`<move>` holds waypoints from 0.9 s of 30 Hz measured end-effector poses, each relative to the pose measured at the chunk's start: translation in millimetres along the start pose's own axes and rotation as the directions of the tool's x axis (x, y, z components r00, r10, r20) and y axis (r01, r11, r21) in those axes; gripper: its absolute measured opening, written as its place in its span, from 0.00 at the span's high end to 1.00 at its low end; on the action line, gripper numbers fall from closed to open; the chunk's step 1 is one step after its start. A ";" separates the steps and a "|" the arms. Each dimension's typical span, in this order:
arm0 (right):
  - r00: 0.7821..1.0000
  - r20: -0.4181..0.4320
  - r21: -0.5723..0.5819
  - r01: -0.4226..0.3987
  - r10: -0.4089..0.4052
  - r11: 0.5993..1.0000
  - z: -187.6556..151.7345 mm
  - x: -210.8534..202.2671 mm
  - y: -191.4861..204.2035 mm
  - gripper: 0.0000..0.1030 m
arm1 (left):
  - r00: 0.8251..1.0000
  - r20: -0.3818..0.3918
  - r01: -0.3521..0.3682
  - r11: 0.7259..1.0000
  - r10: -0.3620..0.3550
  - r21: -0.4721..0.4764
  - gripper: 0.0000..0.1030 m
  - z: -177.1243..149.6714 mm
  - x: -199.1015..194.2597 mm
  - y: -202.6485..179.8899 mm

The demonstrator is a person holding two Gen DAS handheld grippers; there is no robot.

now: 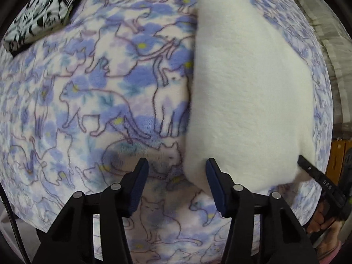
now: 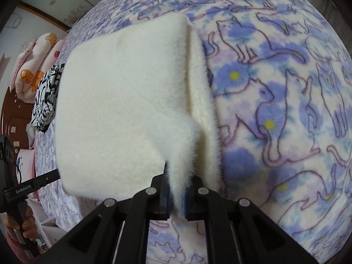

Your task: Fold large clothes

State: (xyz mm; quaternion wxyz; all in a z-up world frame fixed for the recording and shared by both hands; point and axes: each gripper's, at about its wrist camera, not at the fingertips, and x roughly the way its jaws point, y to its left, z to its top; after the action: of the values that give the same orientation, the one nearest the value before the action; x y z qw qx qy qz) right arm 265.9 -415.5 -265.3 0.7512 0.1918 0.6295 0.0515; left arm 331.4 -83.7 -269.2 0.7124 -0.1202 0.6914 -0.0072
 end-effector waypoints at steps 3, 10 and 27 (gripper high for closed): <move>1.000 0.010 0.031 -0.006 0.006 0.999 -4.1 13.7 -8.2 0.94 | 0.999 -0.005 0.046 0.998 -0.046 -0.046 0.52 1.9 1.9 10.3; 0.999 0.044 0.042 0.002 -0.004 0.999 -8.0 29.1 -13.1 0.95 | 0.990 0.045 0.131 0.991 -0.132 0.011 0.52 -4.9 -10.0 0.9; 0.935 0.349 -0.206 0.011 0.063 0.978 -63.6 -66.5 43.9 0.82 | 0.943 0.119 0.282 0.935 -0.312 0.216 0.86 -38.1 -23.4 -84.7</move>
State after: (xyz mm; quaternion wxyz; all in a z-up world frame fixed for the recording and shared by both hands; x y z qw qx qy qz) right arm 198.3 -382.1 -196.7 0.8670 0.1280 0.4730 0.0907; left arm 306.0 -168.0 -231.4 0.7619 -0.1529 0.6050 -0.1737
